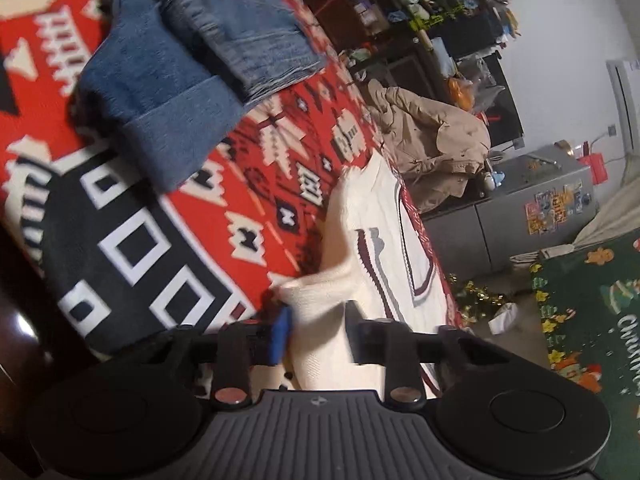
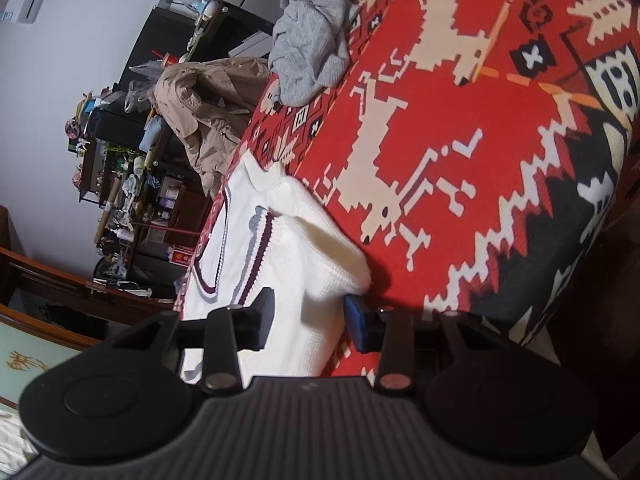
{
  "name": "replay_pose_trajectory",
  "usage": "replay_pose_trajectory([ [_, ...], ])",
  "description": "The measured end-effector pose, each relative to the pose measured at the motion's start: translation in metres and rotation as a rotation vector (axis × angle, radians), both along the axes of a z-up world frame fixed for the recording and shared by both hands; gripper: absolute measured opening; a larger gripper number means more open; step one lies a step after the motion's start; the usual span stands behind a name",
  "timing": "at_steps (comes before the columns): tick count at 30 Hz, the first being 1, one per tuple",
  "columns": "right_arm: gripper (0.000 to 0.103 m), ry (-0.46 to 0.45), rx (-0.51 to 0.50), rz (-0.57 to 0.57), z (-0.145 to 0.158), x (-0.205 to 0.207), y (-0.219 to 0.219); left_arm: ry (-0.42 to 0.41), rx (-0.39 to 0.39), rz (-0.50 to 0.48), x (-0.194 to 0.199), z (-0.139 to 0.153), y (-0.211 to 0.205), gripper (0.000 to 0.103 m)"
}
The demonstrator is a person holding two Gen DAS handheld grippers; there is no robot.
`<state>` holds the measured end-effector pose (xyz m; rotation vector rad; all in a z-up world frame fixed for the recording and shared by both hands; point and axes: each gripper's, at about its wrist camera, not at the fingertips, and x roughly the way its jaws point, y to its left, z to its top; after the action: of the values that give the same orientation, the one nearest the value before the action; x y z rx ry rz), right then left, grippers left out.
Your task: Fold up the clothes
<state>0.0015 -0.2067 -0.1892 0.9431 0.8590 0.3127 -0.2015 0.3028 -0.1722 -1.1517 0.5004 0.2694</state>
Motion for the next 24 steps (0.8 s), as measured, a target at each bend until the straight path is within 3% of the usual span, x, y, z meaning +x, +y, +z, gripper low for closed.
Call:
replay_pose_trajectory([
  [5, 0.043, -0.07, -0.118, 0.03, 0.01, -0.003, 0.009, 0.011, 0.151, -0.069, 0.009, 0.013, -0.016, 0.016],
  [7, 0.043, -0.051, -0.097, 0.023, 0.005, -0.002, 0.006, 0.028, 0.146, -0.069, 0.012, 0.01, -0.015, 0.017],
  [9, 0.032, -0.041, -0.077, 0.008, 0.002, 0.0, 0.004, 0.045, 0.139, -0.068, 0.015, 0.006, -0.015, 0.017],
  [10, 0.013, -0.037, -0.104, 0.012, 0.003, 0.001, 0.005, 0.054, 0.146, -0.058, 0.015, 0.007, -0.016, 0.01],
  [12, 0.008, -0.037, -0.143, 0.019, 0.005, 0.001, 0.007, 0.081, 0.174, -0.039, 0.015, 0.011, -0.018, 0.006],
  [19, 0.005, -0.104, -0.187, 0.033, 0.033, -0.02, 0.004, 0.096, 0.243, -0.003, -0.007, 0.041, -0.025, 0.005],
  [24, 0.004, -0.114, -0.168, 0.052, 0.053, -0.05, -0.012, 0.133, 0.268, -0.044, -0.02, 0.056, -0.03, 0.005],
])
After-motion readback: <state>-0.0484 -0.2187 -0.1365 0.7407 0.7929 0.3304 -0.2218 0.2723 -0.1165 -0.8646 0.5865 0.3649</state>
